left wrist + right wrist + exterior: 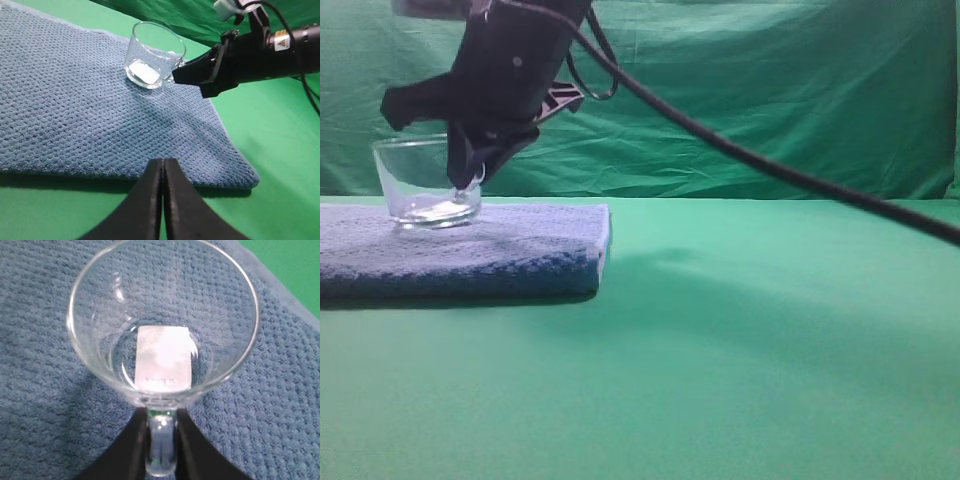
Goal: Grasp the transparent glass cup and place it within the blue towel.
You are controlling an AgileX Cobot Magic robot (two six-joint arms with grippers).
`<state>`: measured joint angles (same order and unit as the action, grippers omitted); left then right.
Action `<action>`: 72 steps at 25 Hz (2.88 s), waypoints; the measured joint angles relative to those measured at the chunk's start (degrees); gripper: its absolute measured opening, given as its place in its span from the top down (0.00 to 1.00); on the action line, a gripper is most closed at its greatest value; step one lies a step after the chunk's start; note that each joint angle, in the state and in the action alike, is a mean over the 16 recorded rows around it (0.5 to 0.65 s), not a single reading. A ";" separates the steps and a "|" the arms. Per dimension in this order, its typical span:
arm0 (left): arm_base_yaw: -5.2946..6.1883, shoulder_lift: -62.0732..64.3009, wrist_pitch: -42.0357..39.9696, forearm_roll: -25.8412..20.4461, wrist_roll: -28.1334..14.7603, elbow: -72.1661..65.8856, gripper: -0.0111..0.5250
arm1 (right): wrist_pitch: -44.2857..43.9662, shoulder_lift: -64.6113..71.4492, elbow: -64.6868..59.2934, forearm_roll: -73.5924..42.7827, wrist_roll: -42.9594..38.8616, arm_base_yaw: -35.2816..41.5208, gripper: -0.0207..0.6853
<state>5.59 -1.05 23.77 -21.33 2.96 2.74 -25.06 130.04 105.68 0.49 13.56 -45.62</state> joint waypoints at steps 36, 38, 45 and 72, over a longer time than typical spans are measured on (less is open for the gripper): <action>0.00 0.00 0.00 0.00 0.00 0.00 0.98 | -44.46 -45.42 -1.43 -9.83 -12.06 2.51 0.95; 0.00 0.00 0.00 0.00 0.00 0.00 0.98 | -42.84 -49.71 -5.02 -10.28 -13.24 2.83 0.94; 0.00 0.00 0.00 0.00 0.00 0.00 0.98 | -33.90 -67.81 -23.28 -11.43 -17.85 7.43 0.91; 0.00 0.00 0.00 0.00 0.00 0.00 0.98 | 1.07 -126.09 -96.10 -12.01 -21.87 42.25 0.90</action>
<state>5.59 -1.05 23.77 -21.33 2.96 2.74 -23.99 3.95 9.58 -11.52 -8.31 -3.37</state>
